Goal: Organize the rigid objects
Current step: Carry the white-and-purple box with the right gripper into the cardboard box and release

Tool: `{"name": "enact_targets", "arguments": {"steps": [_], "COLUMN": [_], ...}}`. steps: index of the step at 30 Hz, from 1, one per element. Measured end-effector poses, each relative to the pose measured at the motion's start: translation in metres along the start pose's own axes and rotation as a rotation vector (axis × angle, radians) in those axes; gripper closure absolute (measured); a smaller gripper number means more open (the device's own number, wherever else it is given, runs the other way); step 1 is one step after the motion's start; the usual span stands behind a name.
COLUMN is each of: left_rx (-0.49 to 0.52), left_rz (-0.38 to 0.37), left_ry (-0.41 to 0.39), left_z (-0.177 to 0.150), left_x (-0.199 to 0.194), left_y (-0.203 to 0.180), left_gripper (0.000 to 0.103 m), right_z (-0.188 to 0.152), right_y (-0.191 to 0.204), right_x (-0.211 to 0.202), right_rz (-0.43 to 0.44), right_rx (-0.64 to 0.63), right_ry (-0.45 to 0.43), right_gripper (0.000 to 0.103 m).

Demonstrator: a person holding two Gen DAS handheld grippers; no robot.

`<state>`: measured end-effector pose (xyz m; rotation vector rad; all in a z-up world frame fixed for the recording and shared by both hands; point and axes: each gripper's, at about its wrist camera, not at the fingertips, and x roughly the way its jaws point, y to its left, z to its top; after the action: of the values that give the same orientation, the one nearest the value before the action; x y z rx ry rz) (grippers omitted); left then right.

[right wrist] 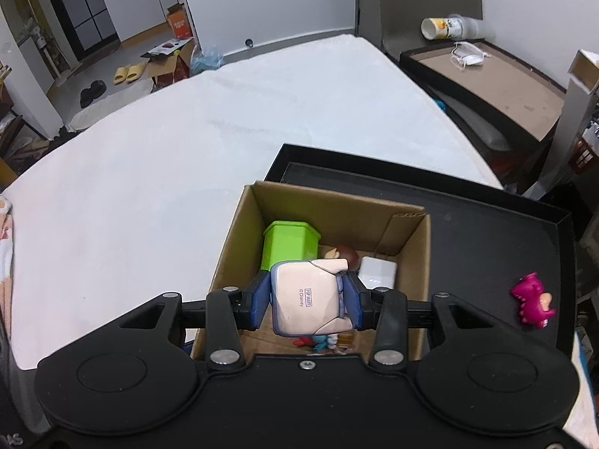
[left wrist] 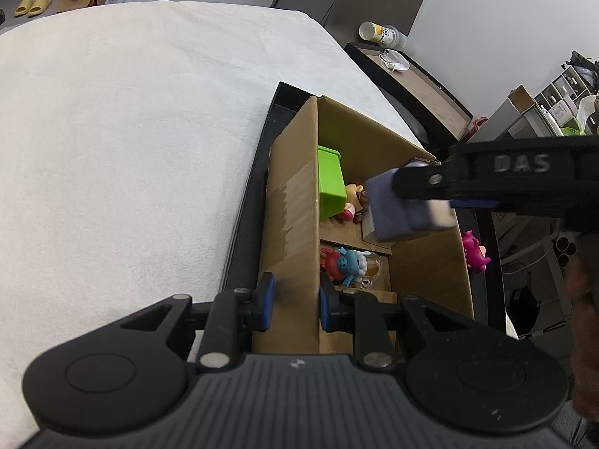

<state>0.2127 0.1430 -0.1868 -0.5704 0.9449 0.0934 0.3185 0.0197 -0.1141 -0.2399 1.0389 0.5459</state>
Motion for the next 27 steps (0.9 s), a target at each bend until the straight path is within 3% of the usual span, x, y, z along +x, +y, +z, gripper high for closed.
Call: {"name": "enact_targets", "arguments": {"steps": [10,14,27], "left_rx": [-0.003,-0.002,-0.003], "left_rz": [-0.003,-0.005,-0.007], "left_ry": [0.001,0.0,-0.006], "left_z": [0.0,0.0,-0.001], "left_x": [0.0,0.0,0.0], "left_y": [-0.001,-0.001,0.0], "left_gripper": [0.081,0.081,0.082], "right_z": [-0.005,-0.004,-0.007], "right_y": [0.012,0.012,-0.004], "right_x": [0.022,0.025,-0.005], "right_rz": [0.002,0.064,0.043], "right_rx": [0.018,0.045,0.034], "right_ry": [0.037,0.031,0.006], "right_gripper": [0.062,0.06,0.053]}}
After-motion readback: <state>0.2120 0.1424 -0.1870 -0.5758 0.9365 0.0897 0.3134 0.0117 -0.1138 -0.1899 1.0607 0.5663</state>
